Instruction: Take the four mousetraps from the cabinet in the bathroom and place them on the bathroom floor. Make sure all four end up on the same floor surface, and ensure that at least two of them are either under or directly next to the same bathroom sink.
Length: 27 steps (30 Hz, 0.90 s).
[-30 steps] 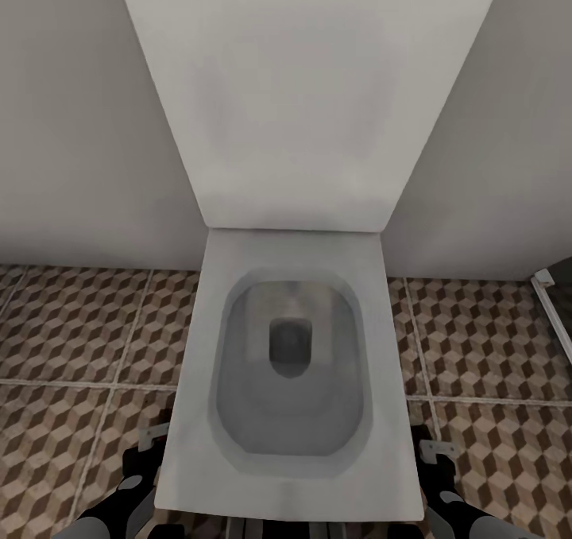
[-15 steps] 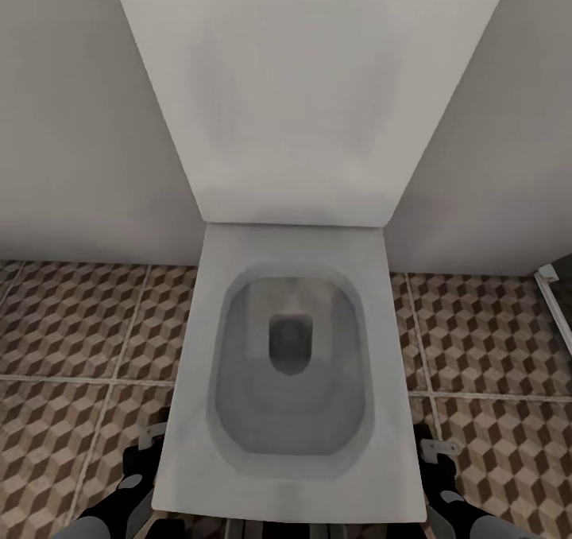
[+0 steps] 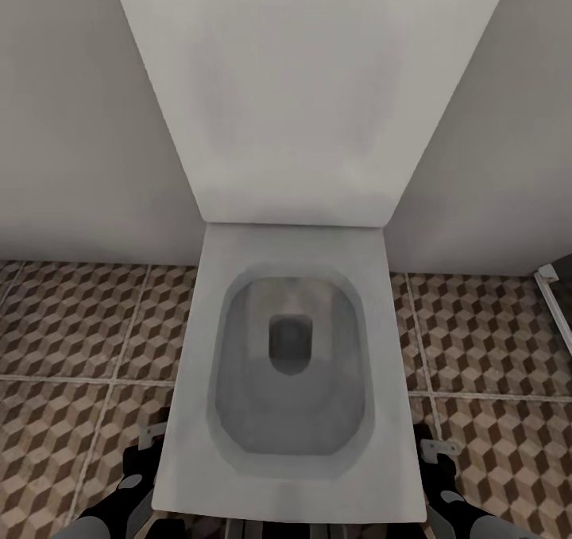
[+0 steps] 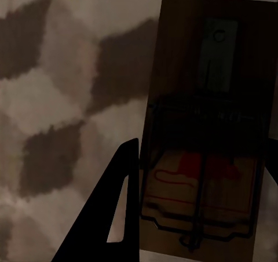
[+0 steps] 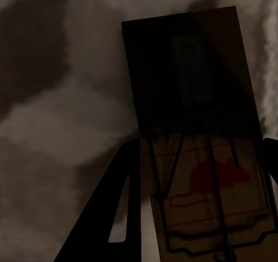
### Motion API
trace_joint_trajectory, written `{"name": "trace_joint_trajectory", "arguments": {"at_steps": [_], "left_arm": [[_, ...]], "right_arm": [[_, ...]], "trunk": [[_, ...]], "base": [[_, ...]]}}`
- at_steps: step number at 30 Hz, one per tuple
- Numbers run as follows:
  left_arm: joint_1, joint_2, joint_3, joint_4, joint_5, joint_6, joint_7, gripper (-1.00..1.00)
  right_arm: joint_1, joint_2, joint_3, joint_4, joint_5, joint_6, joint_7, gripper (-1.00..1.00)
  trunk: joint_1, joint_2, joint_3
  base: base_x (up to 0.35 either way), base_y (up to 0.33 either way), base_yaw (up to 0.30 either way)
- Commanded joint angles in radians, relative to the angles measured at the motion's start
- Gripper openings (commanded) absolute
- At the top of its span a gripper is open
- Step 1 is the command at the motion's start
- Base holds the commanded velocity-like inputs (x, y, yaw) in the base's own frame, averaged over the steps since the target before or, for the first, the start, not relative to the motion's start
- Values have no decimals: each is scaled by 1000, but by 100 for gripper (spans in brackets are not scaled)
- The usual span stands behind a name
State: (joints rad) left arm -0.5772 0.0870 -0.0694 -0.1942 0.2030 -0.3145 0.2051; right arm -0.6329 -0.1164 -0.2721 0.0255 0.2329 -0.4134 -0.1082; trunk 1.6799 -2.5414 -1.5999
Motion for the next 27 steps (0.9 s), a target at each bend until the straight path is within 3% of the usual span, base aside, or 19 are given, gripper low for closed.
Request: {"name": "trace_joint_trajectory", "arguments": {"at_steps": [1,20,21,27], "left_arm": [[0,0,-15,4,16,3,10,-100],[0,0,-15,4,16,3,10,-100],[0,0,-15,4,16,3,10,-100],[0,0,-15,4,16,3,10,-100]], "right_arm": [[-1,0,-2,5,8,-4,-7,-100],[-1,-2,-2,5,7,-4,-5,-100],[-1,-2,-2,5,7,-4,-5,100],[-1,-2,-2,5,7,-4,-5,100]], "trunk": [[0,0,-1],[0,0,-1],[0,0,-1],[0,0,-1]], "base": [[0,0,0],[0,0,0],[0,0,0],[0,0,0]]}}
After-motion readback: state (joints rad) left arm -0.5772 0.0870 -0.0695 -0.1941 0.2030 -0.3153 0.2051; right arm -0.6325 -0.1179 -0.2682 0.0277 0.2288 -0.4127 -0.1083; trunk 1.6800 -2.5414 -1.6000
